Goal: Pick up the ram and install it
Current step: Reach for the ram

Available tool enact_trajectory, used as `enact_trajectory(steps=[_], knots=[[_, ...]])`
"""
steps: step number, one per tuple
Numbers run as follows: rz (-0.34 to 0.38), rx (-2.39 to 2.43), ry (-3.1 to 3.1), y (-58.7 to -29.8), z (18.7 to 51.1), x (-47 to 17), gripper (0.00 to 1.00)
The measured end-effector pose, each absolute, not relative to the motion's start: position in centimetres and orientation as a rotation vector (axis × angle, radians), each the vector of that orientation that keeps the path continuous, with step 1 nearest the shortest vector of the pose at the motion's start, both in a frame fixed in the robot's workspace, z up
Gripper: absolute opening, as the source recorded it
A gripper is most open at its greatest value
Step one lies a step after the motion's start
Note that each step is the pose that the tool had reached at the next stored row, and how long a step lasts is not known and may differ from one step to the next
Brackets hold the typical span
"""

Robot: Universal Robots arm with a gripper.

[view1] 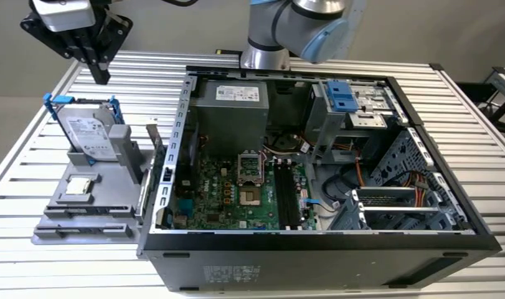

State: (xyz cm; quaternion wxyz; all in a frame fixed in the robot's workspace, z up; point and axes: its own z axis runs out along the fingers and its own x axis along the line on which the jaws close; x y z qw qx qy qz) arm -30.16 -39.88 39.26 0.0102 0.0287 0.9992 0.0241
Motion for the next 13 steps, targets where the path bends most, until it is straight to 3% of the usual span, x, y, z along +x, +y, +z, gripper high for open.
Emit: enact_trajectory(steps=[13], knots=[[0.076,0.023,3.121,-39.9,39.3,-32.3,0.00]])
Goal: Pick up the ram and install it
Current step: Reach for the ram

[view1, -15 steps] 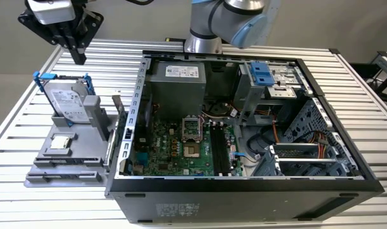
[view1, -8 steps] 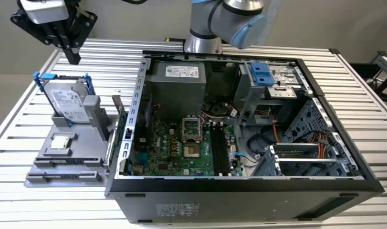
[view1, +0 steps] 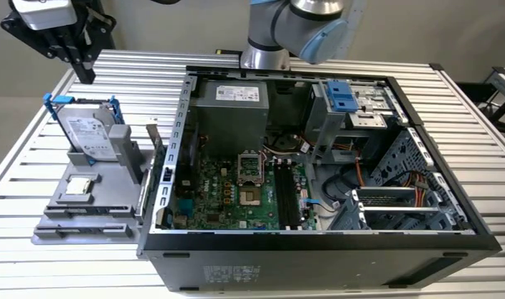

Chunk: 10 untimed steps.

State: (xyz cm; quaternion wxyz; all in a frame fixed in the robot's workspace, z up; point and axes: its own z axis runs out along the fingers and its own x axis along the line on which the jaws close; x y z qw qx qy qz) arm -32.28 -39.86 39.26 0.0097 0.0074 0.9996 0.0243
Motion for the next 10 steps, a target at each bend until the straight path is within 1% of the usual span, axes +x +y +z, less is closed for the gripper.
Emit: enact_trajectory(steps=[10], knots=[[0.076,0.016,3.121,-39.7,39.3,-34.5,0.00]])
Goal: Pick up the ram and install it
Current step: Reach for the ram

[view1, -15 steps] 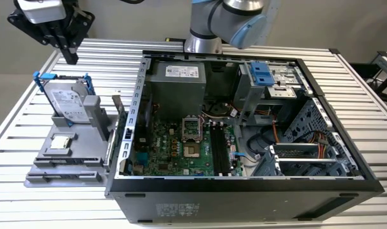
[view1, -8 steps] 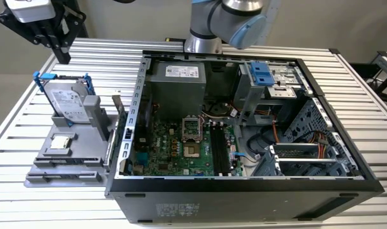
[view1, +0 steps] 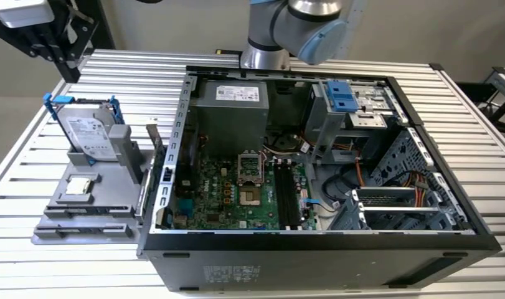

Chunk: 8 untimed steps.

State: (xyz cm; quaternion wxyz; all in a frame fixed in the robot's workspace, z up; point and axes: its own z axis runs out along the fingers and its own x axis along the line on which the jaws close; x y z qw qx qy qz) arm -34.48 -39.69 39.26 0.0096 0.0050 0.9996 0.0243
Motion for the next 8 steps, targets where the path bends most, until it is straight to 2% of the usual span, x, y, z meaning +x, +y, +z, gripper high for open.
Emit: enact_trajectory(steps=[8], knots=[[0.076,0.011,3.122,-39.6,39.3,-36.3,0.00]])
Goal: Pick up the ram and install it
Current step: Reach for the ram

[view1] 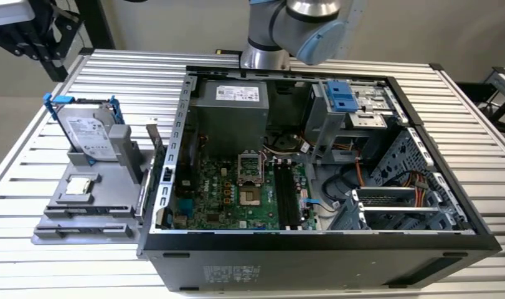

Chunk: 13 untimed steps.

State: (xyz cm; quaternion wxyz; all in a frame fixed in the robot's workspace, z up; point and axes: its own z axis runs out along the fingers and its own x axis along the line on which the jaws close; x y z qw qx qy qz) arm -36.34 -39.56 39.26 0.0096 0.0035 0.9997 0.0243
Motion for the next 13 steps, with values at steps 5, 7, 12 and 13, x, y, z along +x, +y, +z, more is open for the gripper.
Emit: enact_trajectory(steps=[5,7,12,13], knots=[[0.076,0.010,3.122,-39.52,39.26,-37.00,0.00],[0.076,0.010,3.121,-39.52,39.26,-37.00,0.00],[0.076,0.010,3.122,-39.70,39.26,-37.03,0.00],[0.076,0.010,3.122,-39.83,39.26,-37.02,0.00]])
